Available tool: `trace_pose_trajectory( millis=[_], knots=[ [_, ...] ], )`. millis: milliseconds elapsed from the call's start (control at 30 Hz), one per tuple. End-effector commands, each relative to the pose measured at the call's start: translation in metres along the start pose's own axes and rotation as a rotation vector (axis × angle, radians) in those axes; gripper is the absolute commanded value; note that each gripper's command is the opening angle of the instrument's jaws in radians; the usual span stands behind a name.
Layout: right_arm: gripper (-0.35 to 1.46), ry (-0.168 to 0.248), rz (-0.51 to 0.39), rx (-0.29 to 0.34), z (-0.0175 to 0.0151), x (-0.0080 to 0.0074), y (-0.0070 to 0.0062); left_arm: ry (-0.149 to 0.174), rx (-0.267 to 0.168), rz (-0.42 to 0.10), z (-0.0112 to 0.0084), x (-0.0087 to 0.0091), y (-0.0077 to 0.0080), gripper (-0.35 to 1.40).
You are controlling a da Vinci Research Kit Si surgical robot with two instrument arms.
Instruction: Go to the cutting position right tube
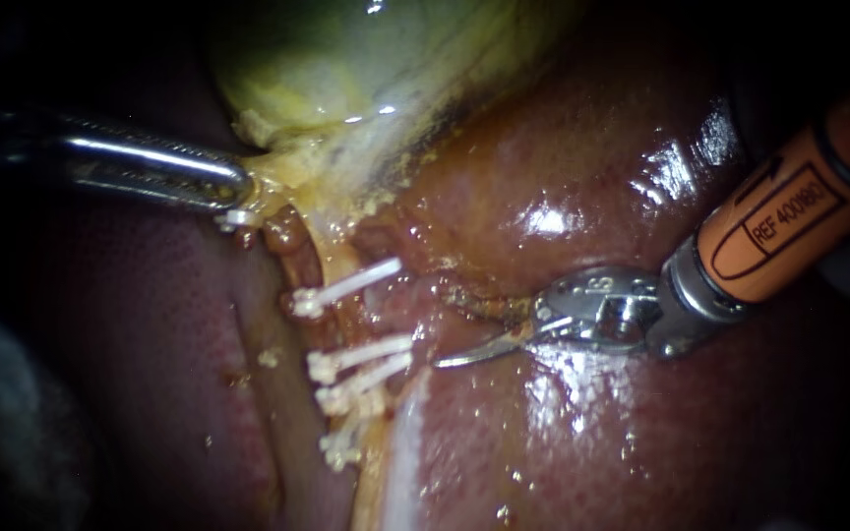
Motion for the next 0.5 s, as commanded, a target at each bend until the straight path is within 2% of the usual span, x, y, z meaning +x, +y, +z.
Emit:
trace_pose_trajectory(
  millis=[33, 133, 500],
  knots=[
    [1.33, 0.003, 0.001, 0.0, -0.0002, 0.0002, -0.0001, 0.0, 0.0, 0.0, 0.0, 0.0, 0.0, -0.35],
    [1.35, 0.014, 0.005, 0.01, -0.0009, 0.001, -0.0009, 0.0, 0.0, 0.0, -0.0001, -0.0001, -0.0001, -0.35],
    [1.35, 0.054, 0.027, 0.052, -0.0041, 0.0056, -0.0061, -0.001, -0.001, 0.001, -0.0001, -0.0001, -0.0002, -0.35]
  ],
)
